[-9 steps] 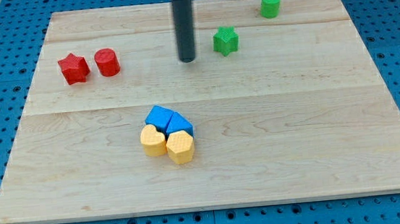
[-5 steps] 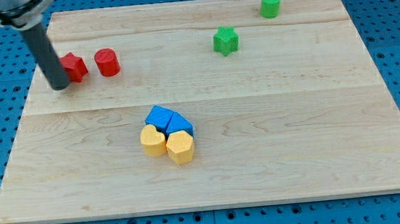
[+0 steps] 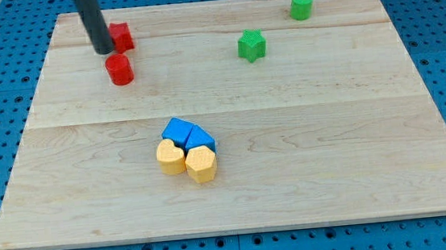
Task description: Move the red star towards the top left corner to the board
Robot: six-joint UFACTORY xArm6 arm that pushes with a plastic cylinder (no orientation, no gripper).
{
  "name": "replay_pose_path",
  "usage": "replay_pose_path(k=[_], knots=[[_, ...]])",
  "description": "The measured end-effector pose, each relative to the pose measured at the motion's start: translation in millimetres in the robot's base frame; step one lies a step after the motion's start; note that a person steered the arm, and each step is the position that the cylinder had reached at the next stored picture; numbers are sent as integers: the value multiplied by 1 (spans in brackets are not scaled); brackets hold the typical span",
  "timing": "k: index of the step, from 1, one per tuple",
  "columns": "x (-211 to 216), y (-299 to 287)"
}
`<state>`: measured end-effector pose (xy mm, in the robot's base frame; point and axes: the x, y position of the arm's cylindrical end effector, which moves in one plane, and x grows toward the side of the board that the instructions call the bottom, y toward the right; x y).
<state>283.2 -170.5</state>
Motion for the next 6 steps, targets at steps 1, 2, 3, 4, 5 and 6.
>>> replay_pose_path(k=[1,2,3,4,5,6], knots=[[16,24],[24,50],[0,56],[-12,61],[-25,26],[-25,-1]])
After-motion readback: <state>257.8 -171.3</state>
